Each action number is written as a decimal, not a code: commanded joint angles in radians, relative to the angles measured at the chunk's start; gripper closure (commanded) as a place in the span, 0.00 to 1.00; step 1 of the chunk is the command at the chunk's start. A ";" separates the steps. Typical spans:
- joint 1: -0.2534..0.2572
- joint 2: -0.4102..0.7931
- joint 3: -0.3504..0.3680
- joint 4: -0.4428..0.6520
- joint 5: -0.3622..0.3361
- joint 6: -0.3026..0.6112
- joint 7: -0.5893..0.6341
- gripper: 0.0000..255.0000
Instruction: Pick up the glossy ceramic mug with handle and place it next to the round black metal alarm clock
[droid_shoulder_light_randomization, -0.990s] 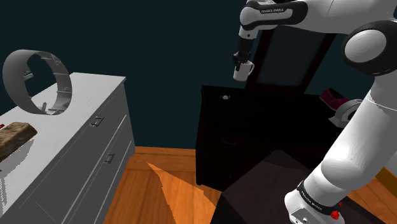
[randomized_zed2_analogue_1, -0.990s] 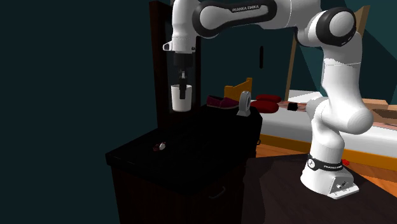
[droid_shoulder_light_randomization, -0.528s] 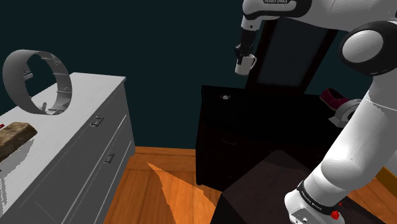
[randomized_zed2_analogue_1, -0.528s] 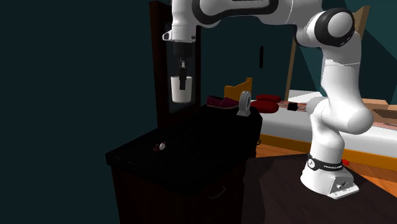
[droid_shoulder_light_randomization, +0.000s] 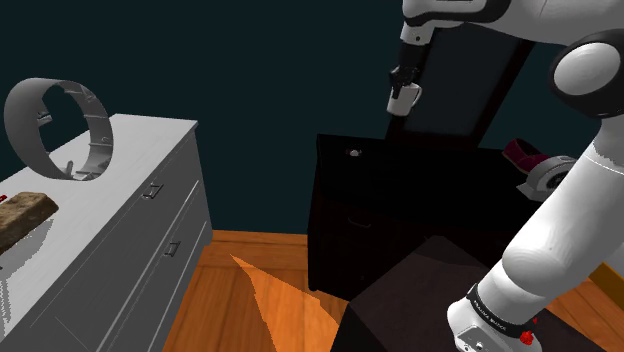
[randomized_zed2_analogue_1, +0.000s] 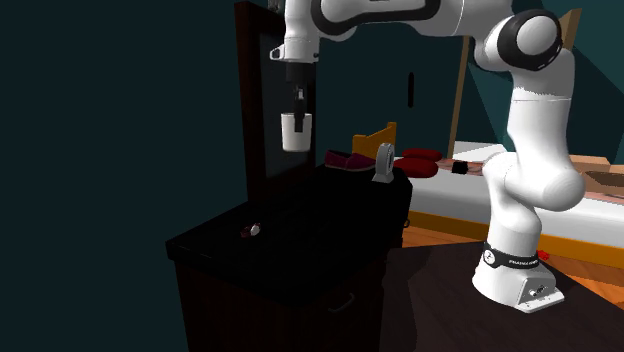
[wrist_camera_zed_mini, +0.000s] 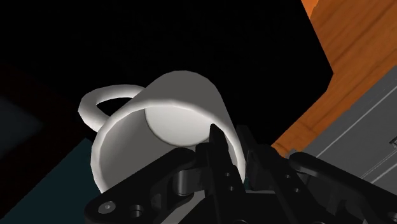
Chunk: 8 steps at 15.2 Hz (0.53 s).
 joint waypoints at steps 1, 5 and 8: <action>-0.022 -0.027 -0.020 -0.032 -0.001 0.007 -0.043 1.00; -0.065 -0.065 -0.063 -0.078 -0.003 0.019 -0.130 1.00; -0.098 -0.082 -0.098 -0.098 -0.004 0.024 -0.197 1.00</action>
